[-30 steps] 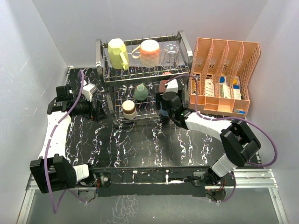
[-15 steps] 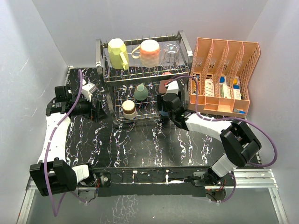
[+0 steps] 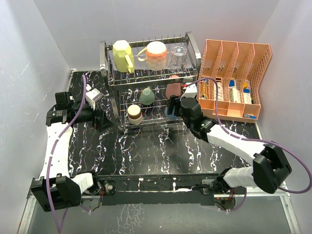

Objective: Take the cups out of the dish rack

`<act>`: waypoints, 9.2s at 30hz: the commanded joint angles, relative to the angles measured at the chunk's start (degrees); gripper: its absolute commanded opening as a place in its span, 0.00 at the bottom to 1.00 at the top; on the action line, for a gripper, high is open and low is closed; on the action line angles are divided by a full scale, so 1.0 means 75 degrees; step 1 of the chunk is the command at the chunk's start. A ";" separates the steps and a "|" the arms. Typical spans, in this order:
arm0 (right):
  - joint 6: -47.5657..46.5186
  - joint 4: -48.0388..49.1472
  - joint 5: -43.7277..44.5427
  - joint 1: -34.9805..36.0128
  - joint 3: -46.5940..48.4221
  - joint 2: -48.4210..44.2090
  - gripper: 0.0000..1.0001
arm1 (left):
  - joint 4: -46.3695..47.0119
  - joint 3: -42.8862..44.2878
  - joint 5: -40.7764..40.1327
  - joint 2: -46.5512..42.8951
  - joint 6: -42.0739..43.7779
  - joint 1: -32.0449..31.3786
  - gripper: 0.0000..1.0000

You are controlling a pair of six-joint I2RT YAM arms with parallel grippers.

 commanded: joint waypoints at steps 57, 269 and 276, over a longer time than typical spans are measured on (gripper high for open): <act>1.1892 0.5277 -0.5590 0.2370 0.0265 0.2563 0.44 | 0.0753 -0.1659 0.1107 -0.3015 0.2060 -0.1151 0.01; 0.0790 0.0443 -0.0854 0.0661 0.0984 0.1383 0.98 | -0.1455 0.6020 -0.6541 0.7812 -0.1143 0.0864 0.00; -0.0398 0.1050 -0.0843 0.0523 0.2141 0.2876 0.98 | -0.1705 0.6325 -0.6295 0.7879 -0.1056 0.0935 0.45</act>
